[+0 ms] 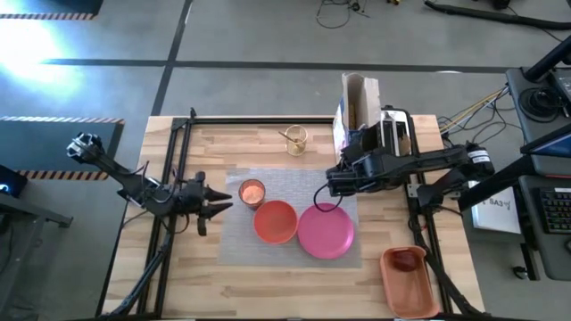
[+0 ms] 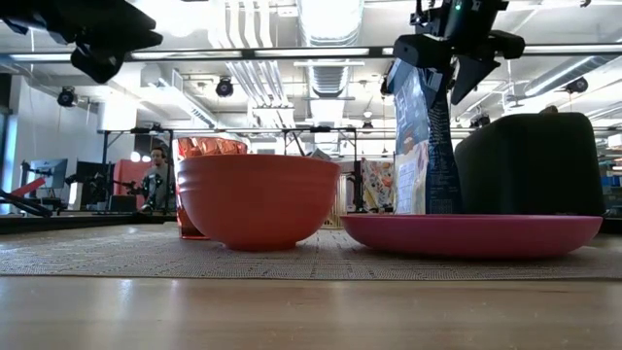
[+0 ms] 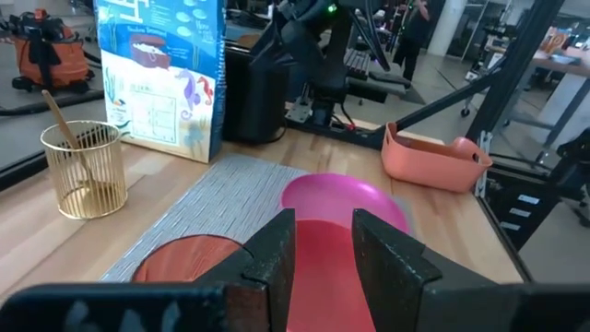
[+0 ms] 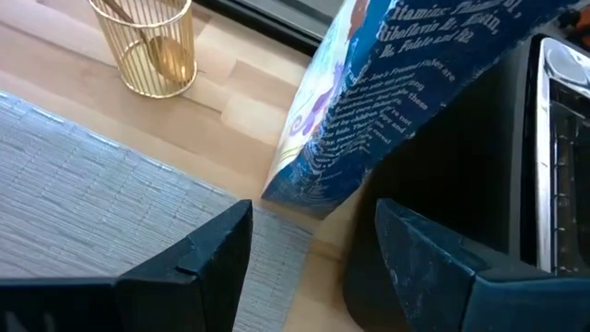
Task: Arrange a breakfast setting
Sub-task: Pour the cereals from the blue cereal box into the orange bowl
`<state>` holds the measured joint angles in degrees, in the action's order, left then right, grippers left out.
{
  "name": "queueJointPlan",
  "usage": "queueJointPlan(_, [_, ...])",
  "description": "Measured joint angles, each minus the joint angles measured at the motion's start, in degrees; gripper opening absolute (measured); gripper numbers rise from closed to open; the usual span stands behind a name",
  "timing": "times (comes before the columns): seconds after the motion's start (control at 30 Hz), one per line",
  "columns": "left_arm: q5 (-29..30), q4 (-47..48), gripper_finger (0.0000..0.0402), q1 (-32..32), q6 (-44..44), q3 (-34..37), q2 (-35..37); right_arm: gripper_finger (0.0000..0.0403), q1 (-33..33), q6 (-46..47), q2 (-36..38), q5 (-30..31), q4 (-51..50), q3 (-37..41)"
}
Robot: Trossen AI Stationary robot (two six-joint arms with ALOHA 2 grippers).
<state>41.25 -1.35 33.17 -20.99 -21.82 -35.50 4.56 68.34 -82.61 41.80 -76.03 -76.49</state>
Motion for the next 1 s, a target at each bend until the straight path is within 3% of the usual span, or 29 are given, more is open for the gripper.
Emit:
queueJointPlan(0.23, [0.0, -0.2, 0.0093, 0.0, 0.5, 0.0, -0.8, 0.0227, 0.0, 1.1, 0.0, -3.2, 0.0, 0.3])
queueJointPlan(0.4, [-2.0, -0.4, 0.0093, 0.0, 1.9, 0.0, 2.1, 0.0265, 0.0, 1.2, 0.0, -3.0, 0.0, 0.5])
queueJointPlan(0.67, [-4.5, 3.0, 0.0093, 0.0, 2.5, 0.0, 6.4, 0.0340, 0.0, 5.4, 0.0, 5.3, 0.4, 4.4])
queueJointPlan(1.0, [-4.4, 4.4, 0.0093, 0.0, 2.5, 0.0, 7.4, 0.0354, 0.0, 6.7, 0.0, 9.2, 7.4, 11.0])
